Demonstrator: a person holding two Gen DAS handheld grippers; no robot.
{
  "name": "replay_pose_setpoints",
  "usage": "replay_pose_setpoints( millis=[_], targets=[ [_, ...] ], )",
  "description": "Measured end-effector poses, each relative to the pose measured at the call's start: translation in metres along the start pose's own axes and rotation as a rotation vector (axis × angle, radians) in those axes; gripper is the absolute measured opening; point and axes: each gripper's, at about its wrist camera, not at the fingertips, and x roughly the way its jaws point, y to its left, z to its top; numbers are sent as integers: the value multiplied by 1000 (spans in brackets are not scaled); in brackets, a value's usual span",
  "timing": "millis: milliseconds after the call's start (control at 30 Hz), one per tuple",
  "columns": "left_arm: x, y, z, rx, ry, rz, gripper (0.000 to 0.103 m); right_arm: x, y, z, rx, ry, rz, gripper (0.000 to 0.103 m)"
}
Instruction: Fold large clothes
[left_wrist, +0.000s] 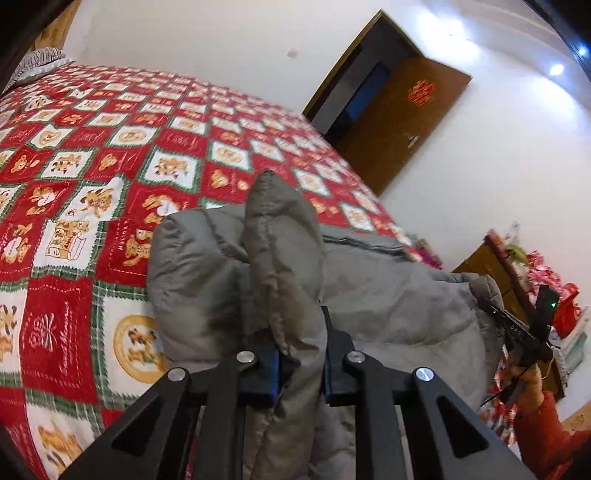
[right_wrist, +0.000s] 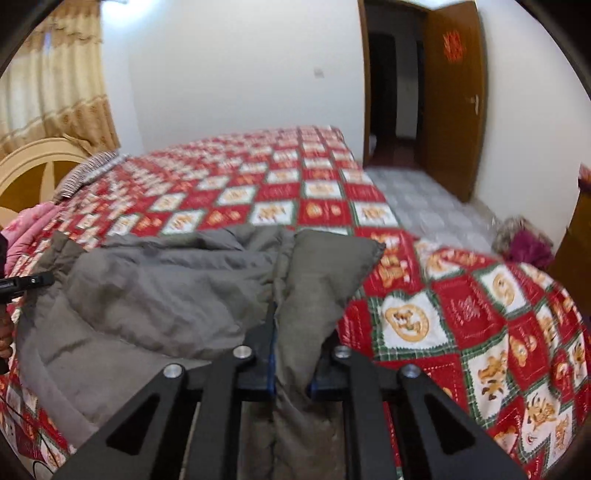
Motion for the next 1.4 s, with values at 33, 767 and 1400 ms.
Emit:
replay_pose_setpoints(
  millis=[33, 767, 1400],
  targets=[
    [-5, -3, 0, 1, -10, 6, 14, -4, 4, 5, -7, -21, 2, 14],
    [85, 71, 54, -63, -99, 468, 14, 196, 10, 58, 3, 121, -39, 19],
    [42, 82, 52, -106, -51, 433, 26, 139, -27, 64, 127, 42, -54, 67]
  ],
)
